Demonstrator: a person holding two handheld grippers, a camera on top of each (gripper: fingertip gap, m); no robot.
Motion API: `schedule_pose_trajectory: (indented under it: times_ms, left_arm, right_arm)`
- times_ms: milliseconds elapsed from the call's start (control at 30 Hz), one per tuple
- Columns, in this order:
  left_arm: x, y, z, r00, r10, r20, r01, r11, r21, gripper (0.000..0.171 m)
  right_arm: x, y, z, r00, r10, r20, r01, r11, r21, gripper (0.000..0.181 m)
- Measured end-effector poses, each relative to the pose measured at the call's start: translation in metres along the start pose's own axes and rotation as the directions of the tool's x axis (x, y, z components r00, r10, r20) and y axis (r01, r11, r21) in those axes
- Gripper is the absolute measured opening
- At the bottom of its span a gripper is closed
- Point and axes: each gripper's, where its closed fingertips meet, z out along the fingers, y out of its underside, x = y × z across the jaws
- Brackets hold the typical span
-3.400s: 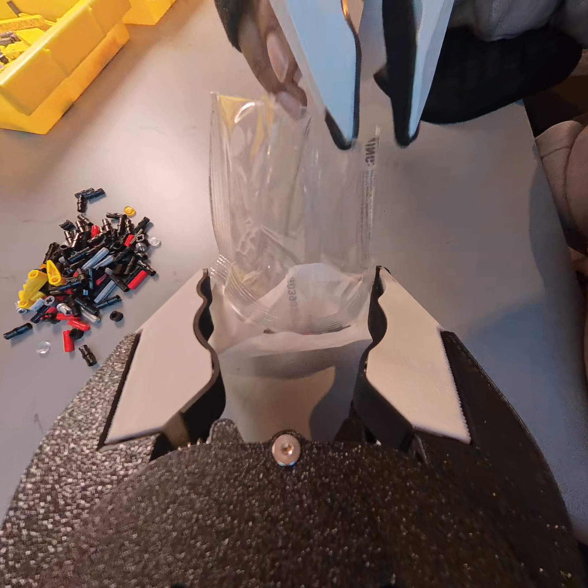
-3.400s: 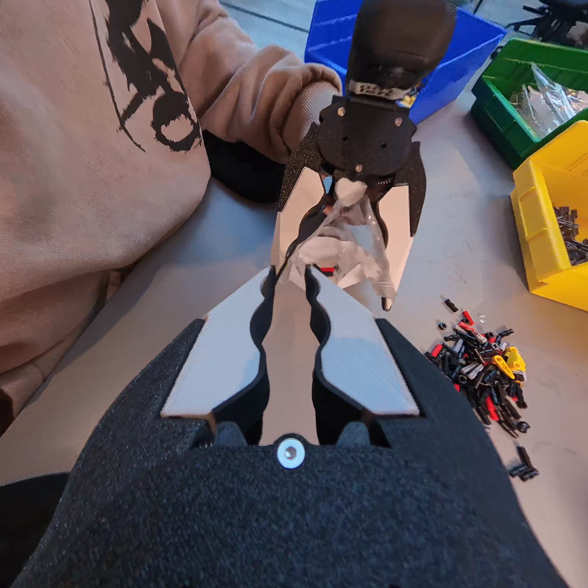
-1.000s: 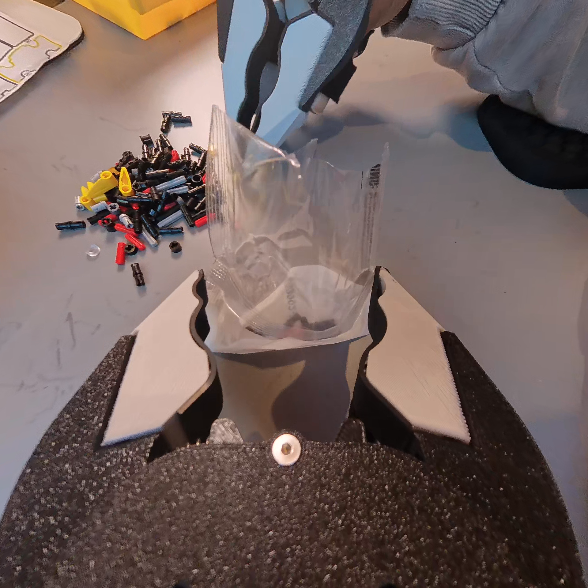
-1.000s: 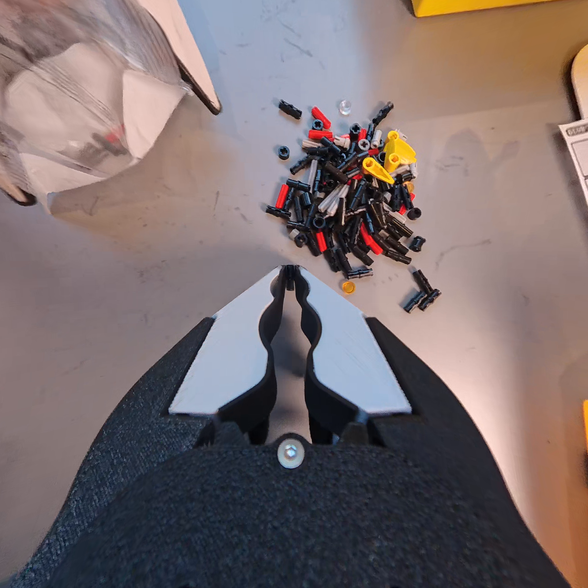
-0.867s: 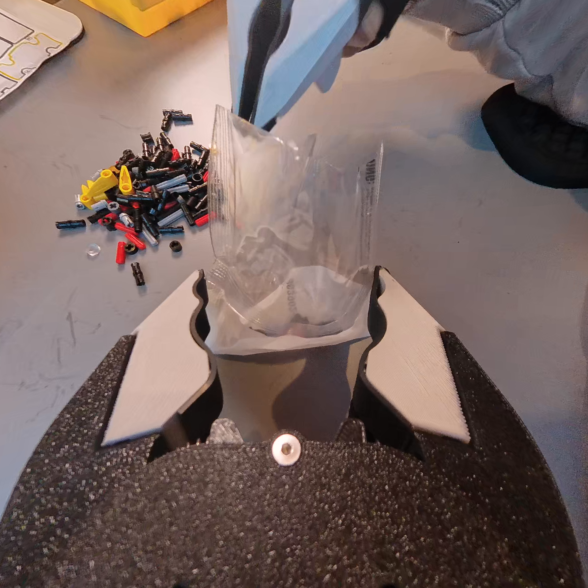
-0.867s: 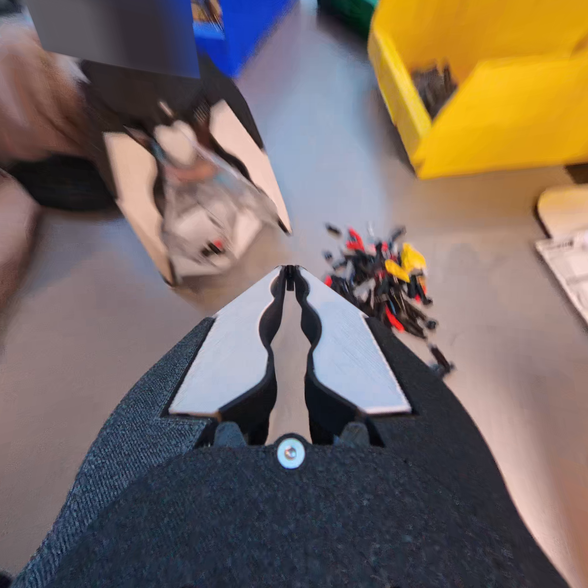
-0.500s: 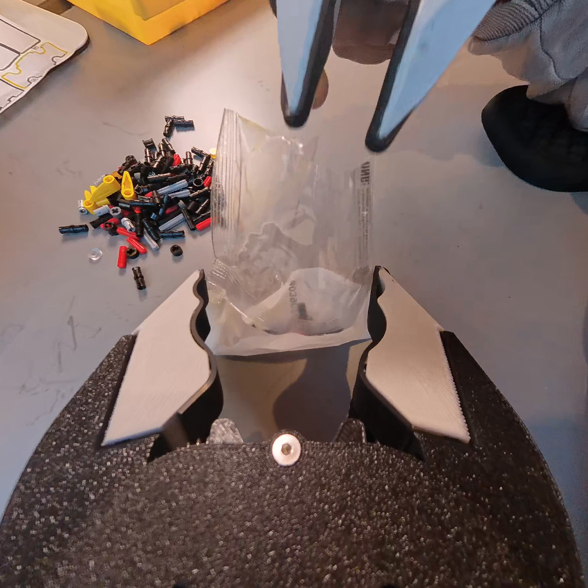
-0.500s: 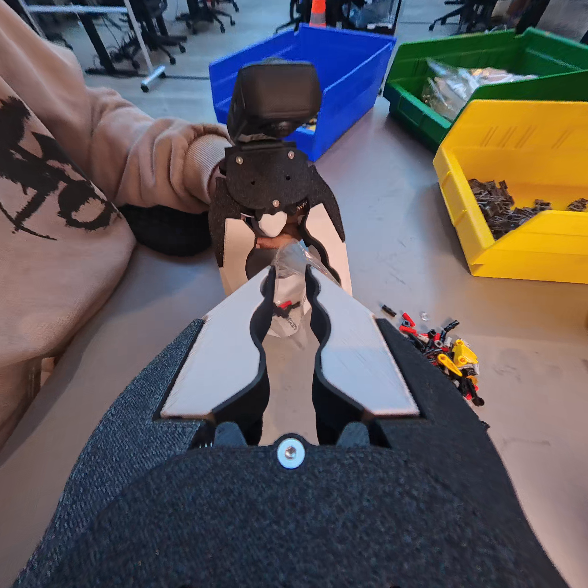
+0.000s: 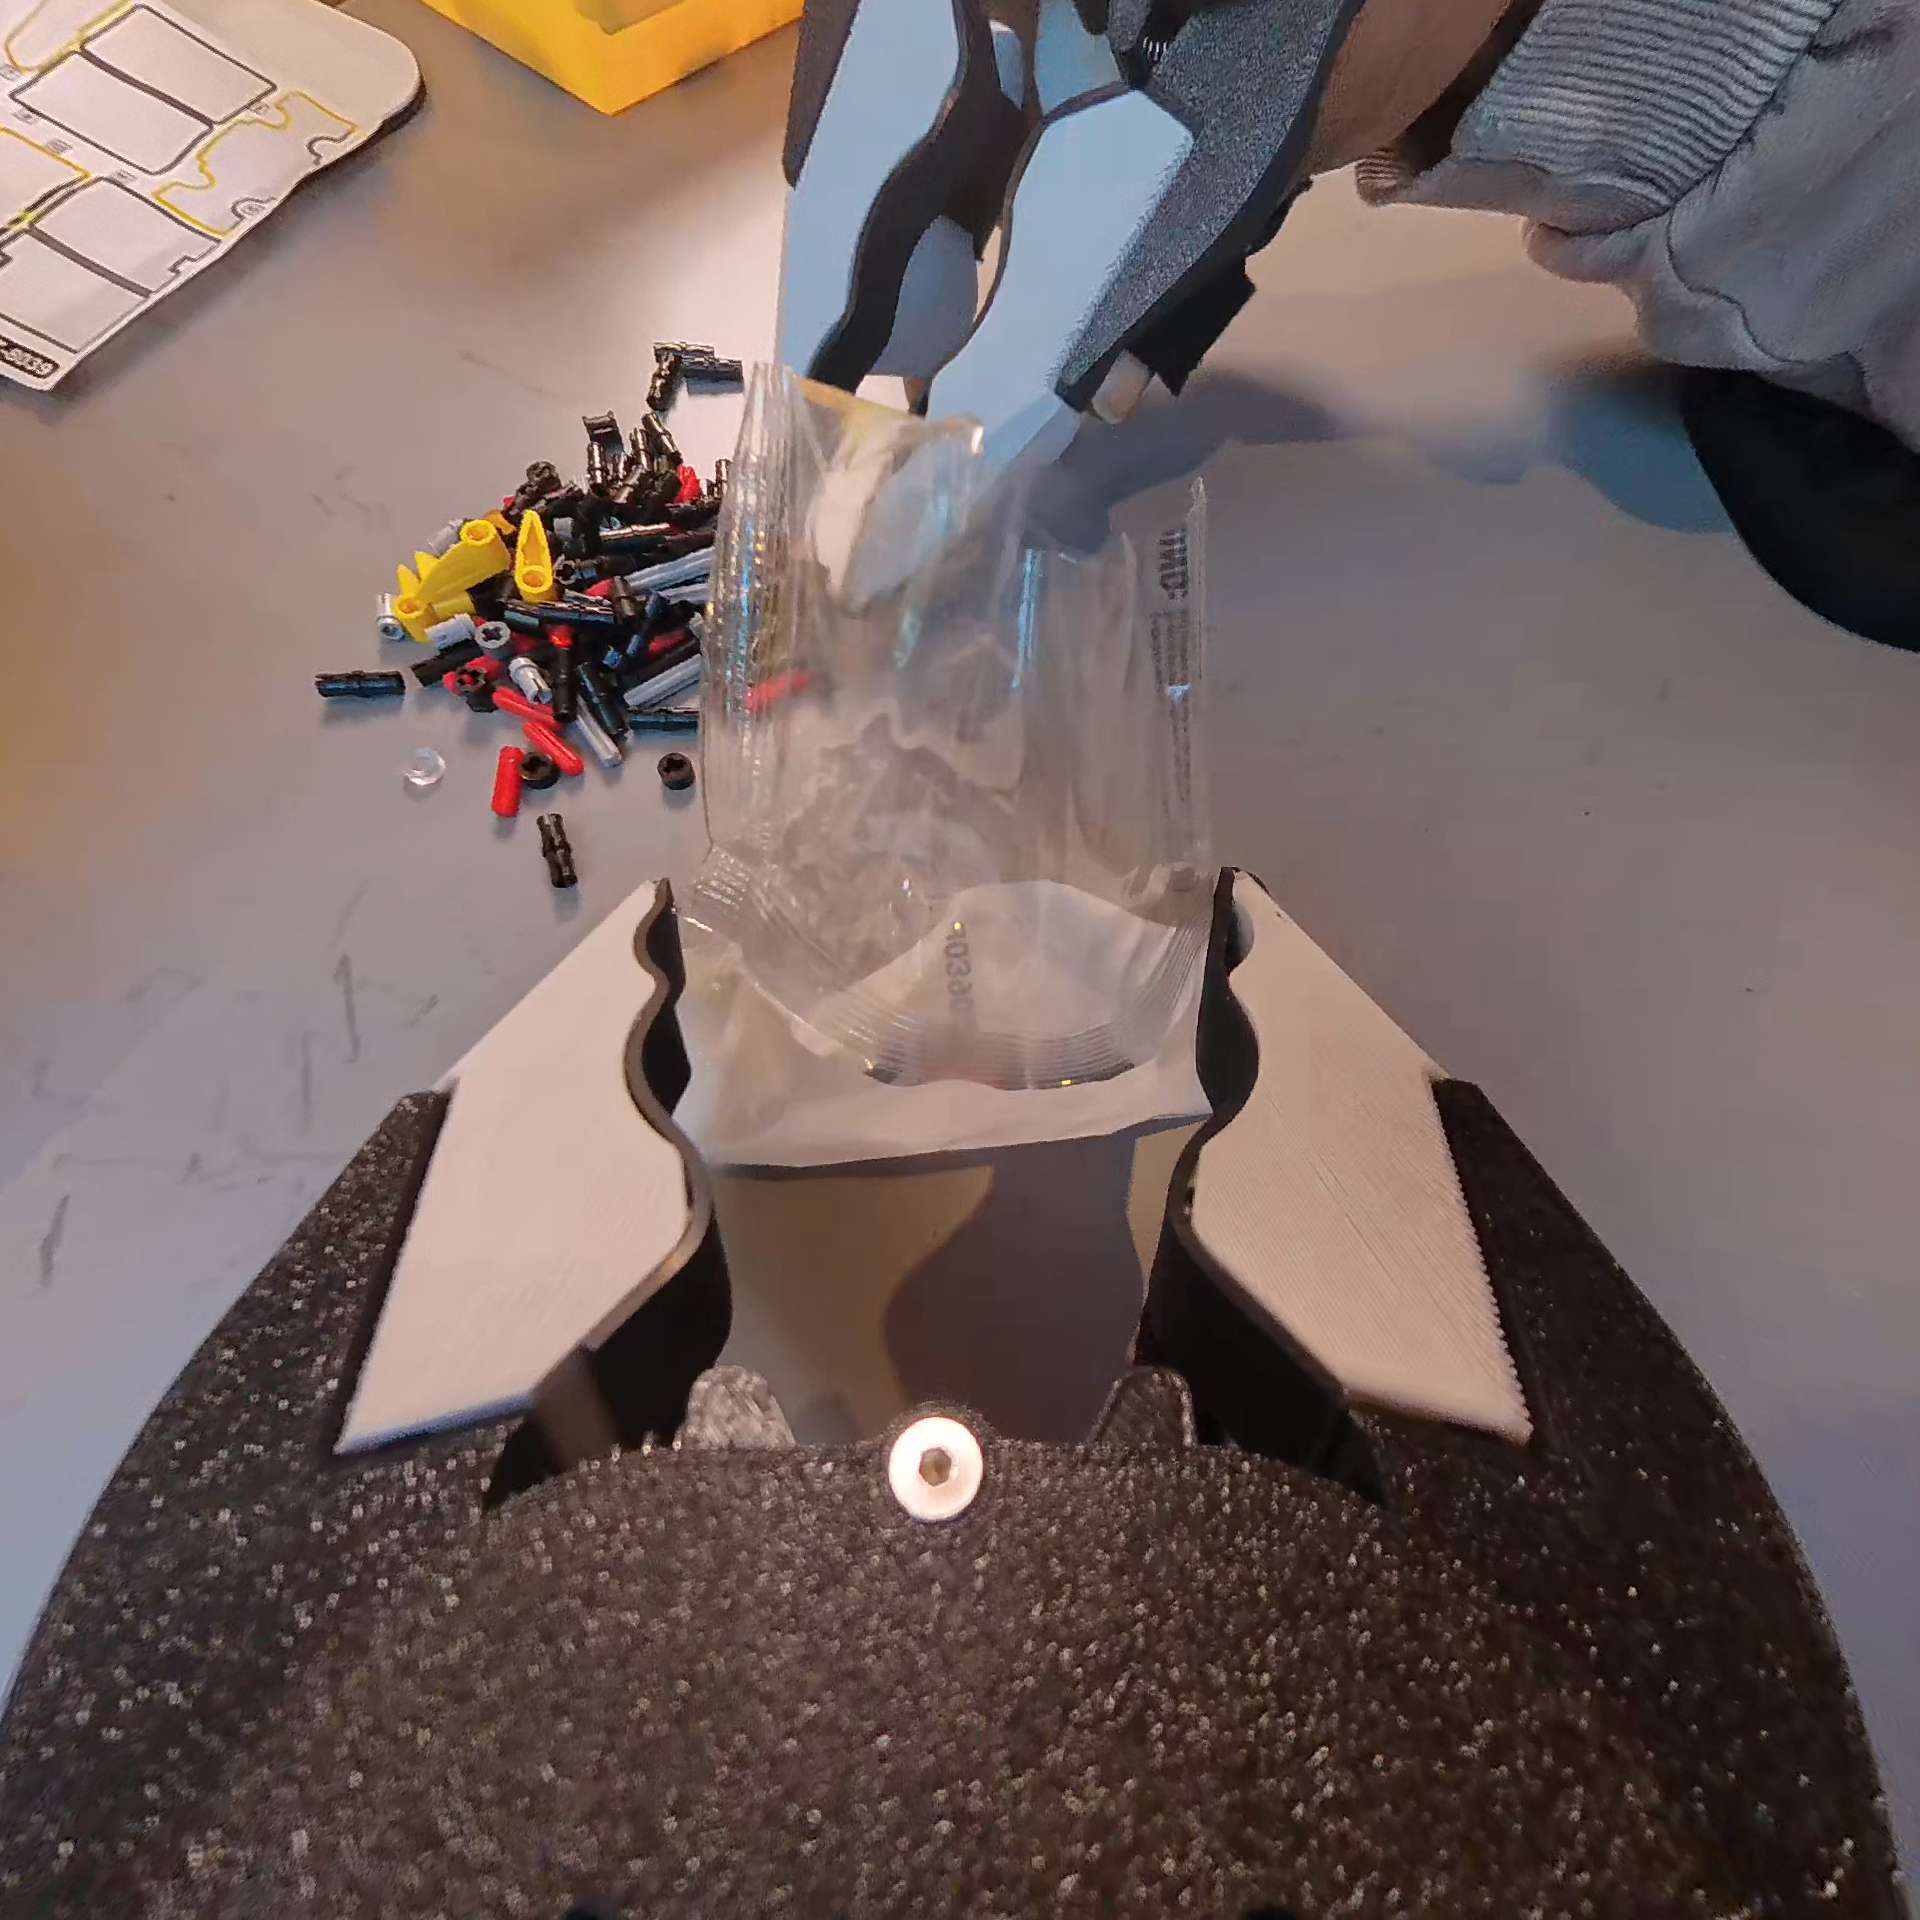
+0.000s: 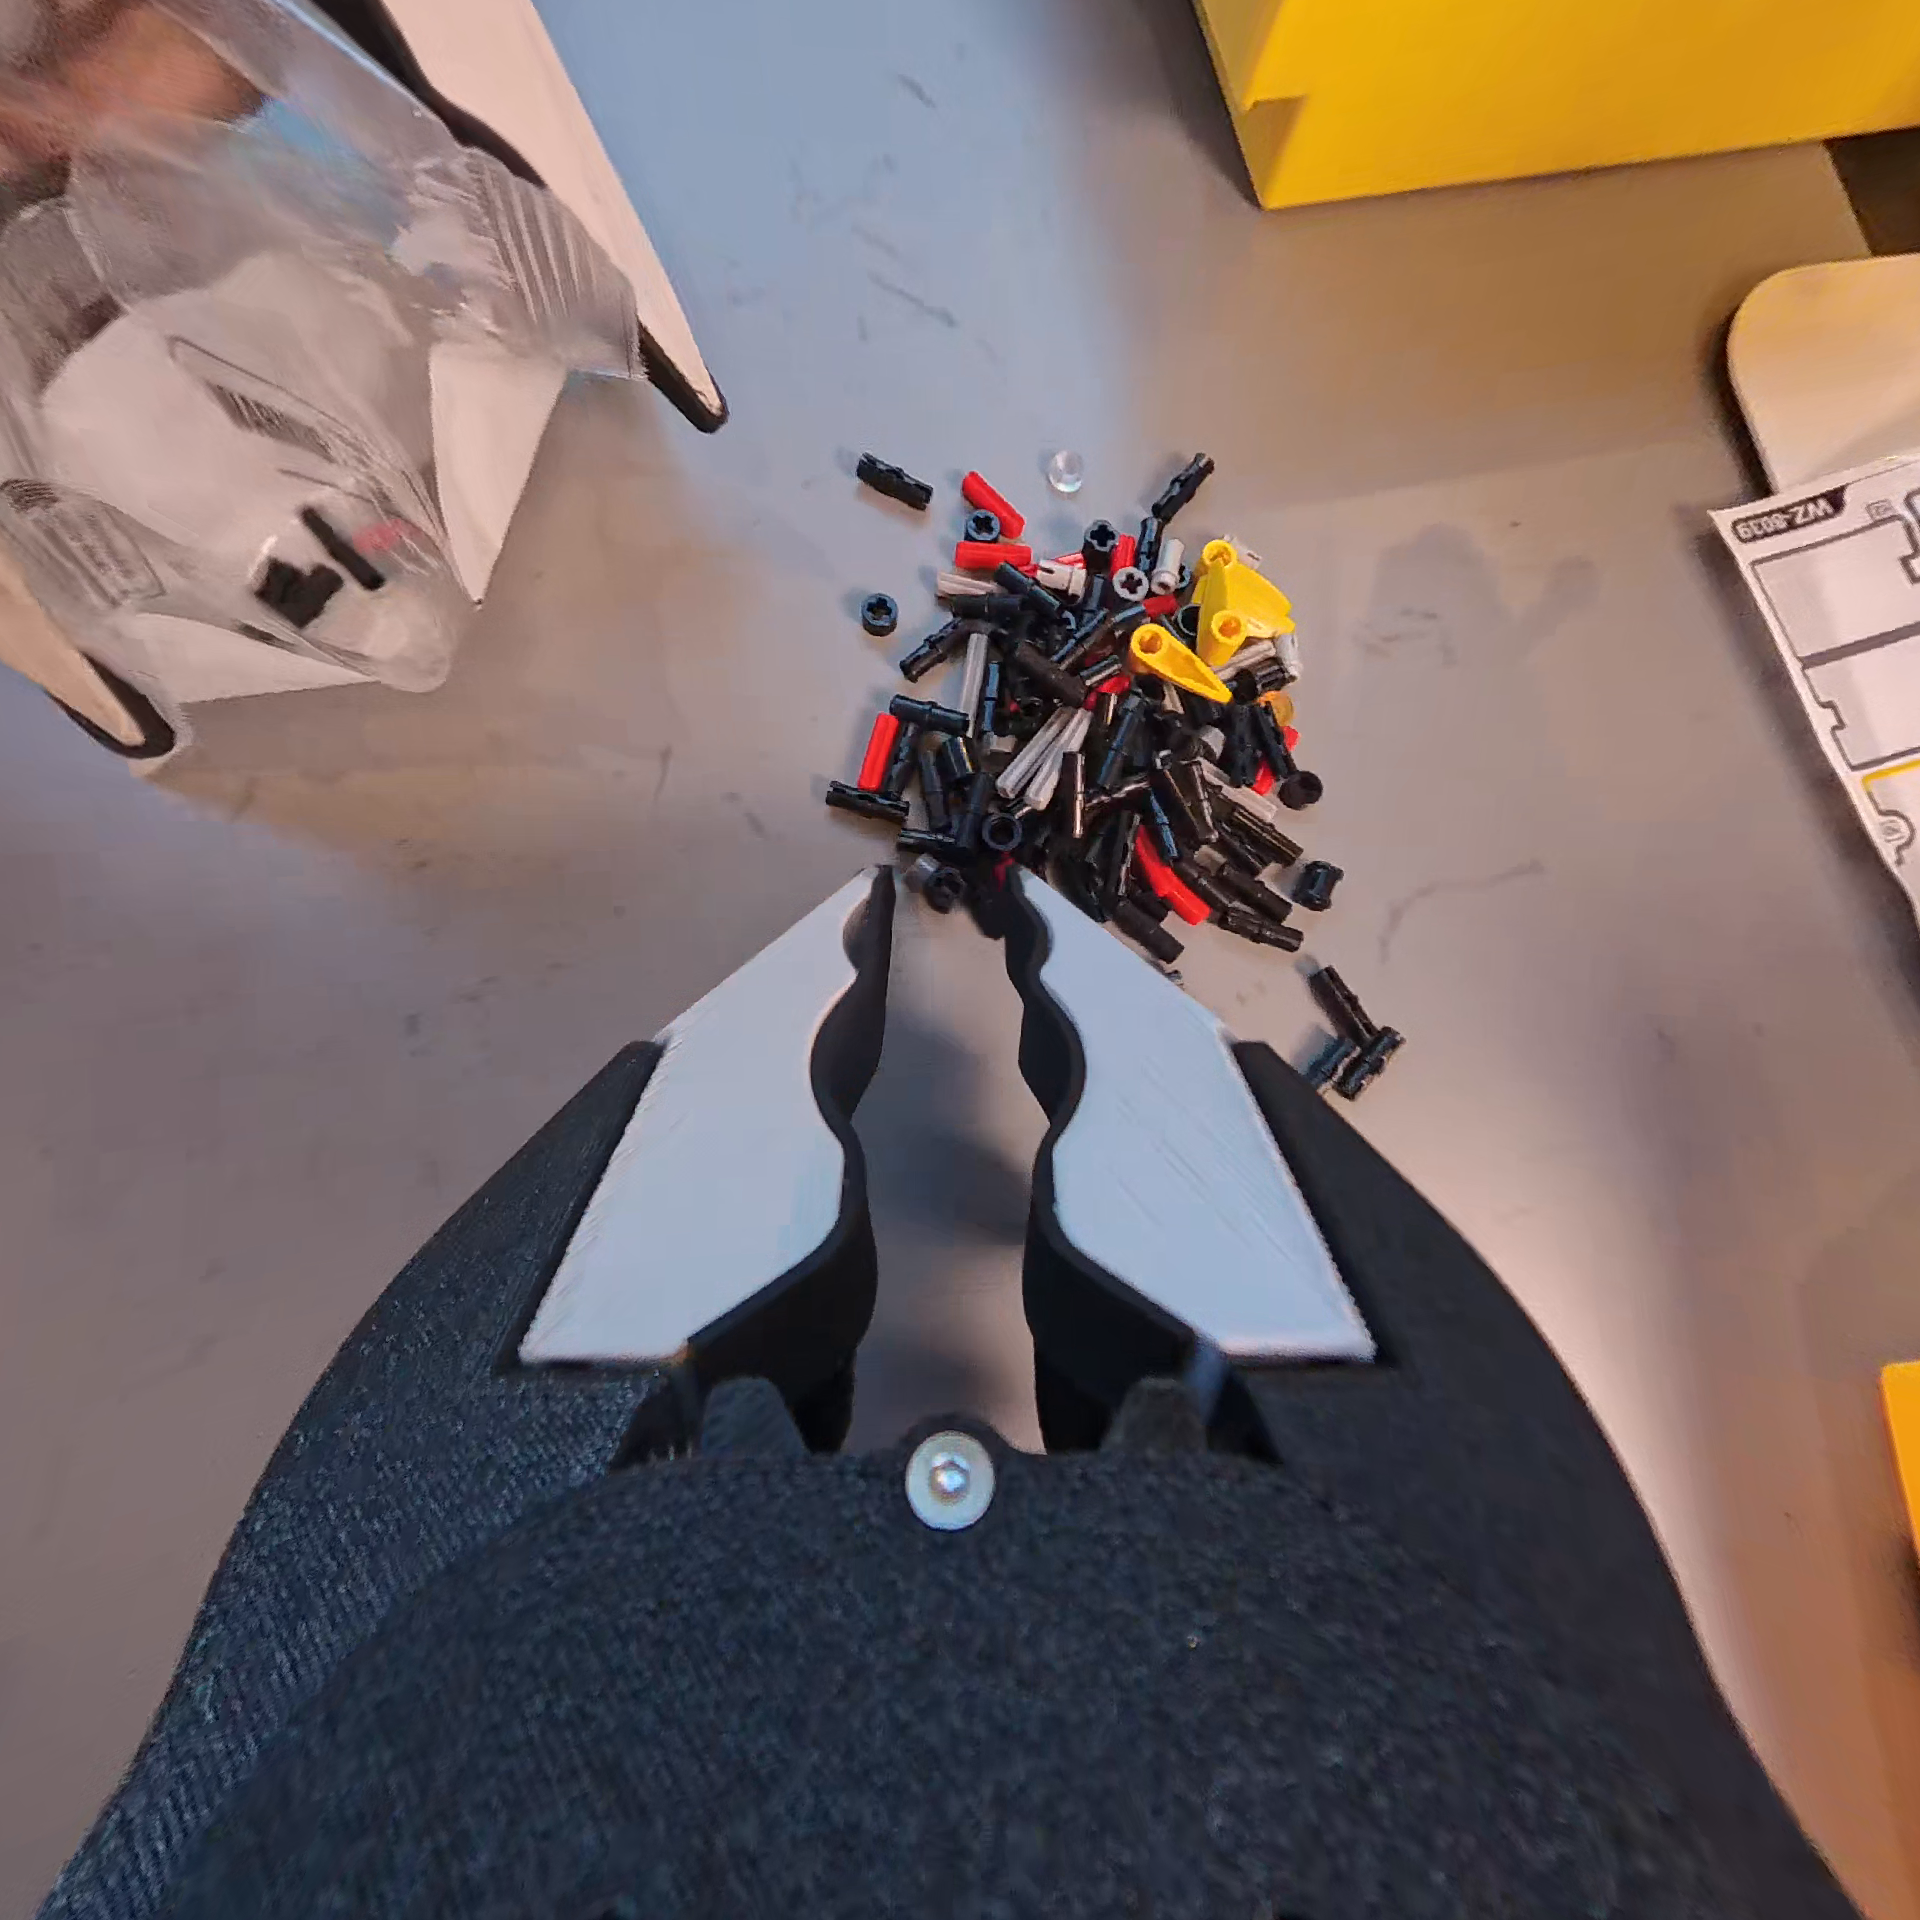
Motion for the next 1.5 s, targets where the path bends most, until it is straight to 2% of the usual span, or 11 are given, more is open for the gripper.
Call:
schedule_pose_trajectory:
  times_ms: [133, 267, 433, 500, 700, 833, 1000, 1167, 1267, 1400, 1500]
  left_arm:
    - [-0.001, 0.0, -0.001, 1.0, -0.001, -0.003, 0.001, 1.0, 0.0, 0.099]
    - [-0.001, 0.001, -0.001, 1.0, -0.002, -0.002, 0.002, 1.0, 0.002, 0.099]
    - [-0.002, 0.001, -0.001, 1.0, -0.001, 0.001, 0.001, 1.0, 0.001, 0.099]
    - [-0.001, 0.001, -0.001, 1.0, 0.001, -0.002, -0.001, 1.0, -0.001, 0.099]
    - [-0.001, 0.002, 0.0, 1.0, 0.002, -0.006, -0.002, 1.0, -0.009, 0.098]
    - [-0.001, 0.002, 0.0, 1.0, 0.003, -0.003, -0.003, 1.0, -0.008, 0.098]
    - [0.0, 0.002, 0.0, 1.0, 0.005, -0.005, -0.005, 1.0, -0.008, 0.097]
    - [0.001, 0.003, 0.001, 1.0, 0.018, -0.007, -0.018, 1.0, -0.012, 0.097]
    - [0.003, 0.002, 0.001, 1.0, 0.023, -0.014, -0.023, 1.0, -0.011, 0.097]
    - [0.008, -0.001, 0.002, 0.999, 0.029, -0.031, -0.029, 1.0, 0.005, 0.098]
    - [0.011, -0.003, 0.002, 0.998, 0.038, -0.04, -0.037, 0.999, 0.014, 0.098]
  right_arm:
    - [-0.001, -0.001, 0.002, 1.0, -0.01, -0.024, 0.009, 1.0, -0.02, 0.018]
    - [0.002, 0.0, 0.002, 0.997, -0.038, -0.068, 0.036, 0.999, -0.035, 0.005]
    - [-0.002, 0.002, -0.001, 0.996, -0.066, -0.066, 0.063, 0.997, -0.041, 0.008]
    - [-0.004, 0.002, -0.002, 0.998, -0.046, -0.046, 0.045, 0.999, -0.023, 0.018]
    - [0.0, 0.006, -0.004, 0.999, -0.026, -0.04, 0.025, 0.999, -0.027, 0.023]
    - [-0.003, 0.007, -0.002, 0.999, 0.032, -0.009, -0.032, 0.999, -0.038, 0.02]
    - [-0.008, 0.009, -0.002, 0.998, 0.067, 0.007, -0.066, 0.996, -0.059, 0.007]
    - [-0.008, 0.013, -0.007, 0.996, 0.091, 0.025, -0.089, 0.994, -0.058, 0.006]
    - [-0.014, -0.003, -0.018, 0.992, 0.096, 0.079, -0.1, 0.994, 0.05, 0.006]
    - [-0.049, -0.067, -0.054, 0.97, 0.024, 0.242, -0.105, 0.937, 0.332, 0.006]
    - [-0.074, -0.089, -0.058, 0.953, -0.03, 0.303, -0.096, 0.914, 0.393, 0.007]
